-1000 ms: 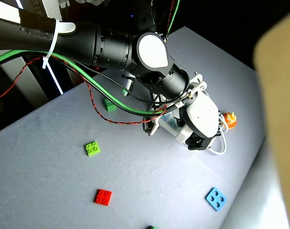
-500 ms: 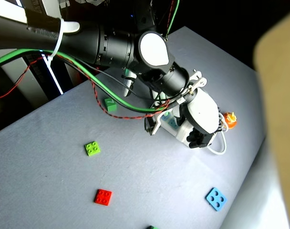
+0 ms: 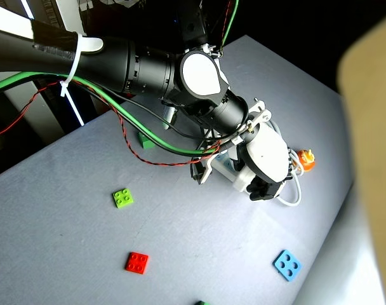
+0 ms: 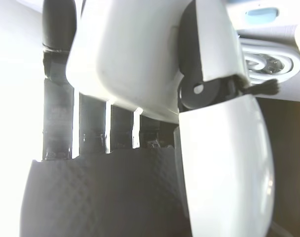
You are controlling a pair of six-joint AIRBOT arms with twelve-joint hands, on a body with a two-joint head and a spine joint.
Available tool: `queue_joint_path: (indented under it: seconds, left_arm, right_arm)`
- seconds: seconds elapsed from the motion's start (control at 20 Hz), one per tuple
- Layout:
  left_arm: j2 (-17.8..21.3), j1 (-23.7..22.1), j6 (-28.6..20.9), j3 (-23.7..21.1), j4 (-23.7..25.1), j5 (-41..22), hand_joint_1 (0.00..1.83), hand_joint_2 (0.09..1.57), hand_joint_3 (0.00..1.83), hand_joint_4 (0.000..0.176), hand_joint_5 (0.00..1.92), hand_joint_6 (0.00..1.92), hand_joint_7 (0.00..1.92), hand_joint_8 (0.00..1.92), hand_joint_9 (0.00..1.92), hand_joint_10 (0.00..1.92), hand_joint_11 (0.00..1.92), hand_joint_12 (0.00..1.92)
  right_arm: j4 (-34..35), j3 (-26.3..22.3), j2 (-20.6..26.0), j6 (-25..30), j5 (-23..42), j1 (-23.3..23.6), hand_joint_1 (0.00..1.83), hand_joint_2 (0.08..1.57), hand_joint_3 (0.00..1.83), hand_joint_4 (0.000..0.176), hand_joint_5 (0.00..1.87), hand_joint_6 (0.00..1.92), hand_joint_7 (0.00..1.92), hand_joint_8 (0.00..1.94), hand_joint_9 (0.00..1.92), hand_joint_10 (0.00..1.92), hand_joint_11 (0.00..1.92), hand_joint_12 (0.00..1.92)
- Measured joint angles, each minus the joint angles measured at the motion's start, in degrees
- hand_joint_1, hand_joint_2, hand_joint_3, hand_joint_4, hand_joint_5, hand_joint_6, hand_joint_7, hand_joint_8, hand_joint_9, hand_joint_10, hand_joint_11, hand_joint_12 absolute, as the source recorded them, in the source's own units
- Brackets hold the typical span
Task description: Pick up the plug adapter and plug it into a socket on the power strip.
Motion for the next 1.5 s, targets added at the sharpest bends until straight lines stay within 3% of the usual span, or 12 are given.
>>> queue_joint_path:
  seconds: [0.75,0.8,0.9,0.95,1.0,1.15,1.2,1.25,1.35,1.5]
  left_arm:
    - [0.0,0.0,0.0,0.1,0.2,0.3,0.00,1.14,0.00,0.000,0.08,0.00,0.05,0.00,0.04,0.00,0.00,0.16]
    - [-0.1,0.0,0.0,0.1,0.2,0.2,0.00,1.14,0.00,0.000,0.07,0.00,0.04,0.00,0.03,0.00,0.00,0.16]
    - [-0.3,0.0,0.0,0.1,0.2,0.1,0.00,1.14,0.00,0.000,0.11,0.00,0.07,0.00,0.06,0.00,0.00,0.23]
    - [-0.3,0.0,0.0,0.2,0.3,0.2,0.00,1.14,0.00,0.000,0.10,0.00,0.07,0.00,0.06,0.00,0.00,0.21]
    - [-0.3,0.0,0.0,0.2,0.3,0.2,0.00,1.15,0.00,0.000,0.10,0.00,0.07,0.00,0.06,0.00,0.00,0.20]
    - [-0.3,0.0,0.0,0.2,0.3,0.1,0.00,1.14,0.00,0.000,0.09,0.00,0.06,0.00,0.05,0.00,0.00,0.17]
    - [-0.3,0.0,0.0,0.2,0.3,0.1,0.00,1.14,0.00,0.000,0.10,0.00,0.07,0.00,0.06,0.00,0.00,0.18]
    - [-0.3,0.0,0.0,0.2,0.3,0.1,0.00,1.14,0.00,0.000,0.10,0.00,0.07,0.00,0.05,0.00,0.00,0.17]
    - [-0.3,0.0,0.0,0.2,0.2,0.1,0.00,1.14,0.00,0.000,0.11,0.00,0.08,0.00,0.06,0.00,0.00,0.20]
    - [-0.3,0.0,0.0,0.2,0.3,0.1,0.00,1.14,0.00,0.000,0.10,0.00,0.07,0.00,0.06,0.00,0.00,0.19]
  right_arm:
    - [0.8,-1.0,2.1,-0.7,2.6,0.0,1.39,1.07,0.00,0.000,0.99,0.92,1.11,0.79,1.03,0.93,0.86,0.86]
    - [0.9,-1.1,2.3,-0.7,2.6,0.0,1.26,1.09,0.00,0.000,0.97,0.97,1.09,0.84,1.05,0.53,0.84,0.85]
    - [0.9,-1.4,2.6,-1.3,2.9,0.0,1.22,1.12,0.00,0.019,0.92,1.08,1.03,0.91,1.10,0.16,0.79,0.85]
    - [0.9,-1.6,2.7,-2.2,3.1,0.0,1.16,1.14,0.00,0.000,0.91,1.07,0.97,0.42,1.08,0.08,0.75,0.85]
    - [0.9,-1.7,2.8,-2.5,3.1,0.0,1.14,1.15,0.00,0.000,0.90,1.09,1.01,0.17,1.07,0.04,0.72,0.85]
    - [1.5,-2.1,3.5,-2.6,3.5,0.0,1.13,1.17,0.00,0.000,0.86,1.15,0.97,0.01,0.99,0.00,0.62,0.85]
    - [1.6,-2.1,3.5,-2.6,3.5,0.0,1.11,1.12,0.00,0.000,0.77,0.50,0.93,0.00,0.95,0.00,0.60,0.86]
    - [1.6,-2.3,3.7,-2.6,3.6,0.0,1.09,1.13,0.00,0.000,0.78,0.19,0.88,0.00,0.91,0.00,0.55,0.87]
    - [2.1,-2.8,4.2,-2.6,3.7,0.0,1.09,1.13,0.00,0.000,0.81,0.02,0.86,0.00,0.87,0.00,0.50,0.90]
    - [2.3,-3.9,5.2,-2.6,4.2,0.0,1.02,1.17,0.00,0.000,0.67,0.00,0.71,0.00,0.70,0.00,0.24,1.05]
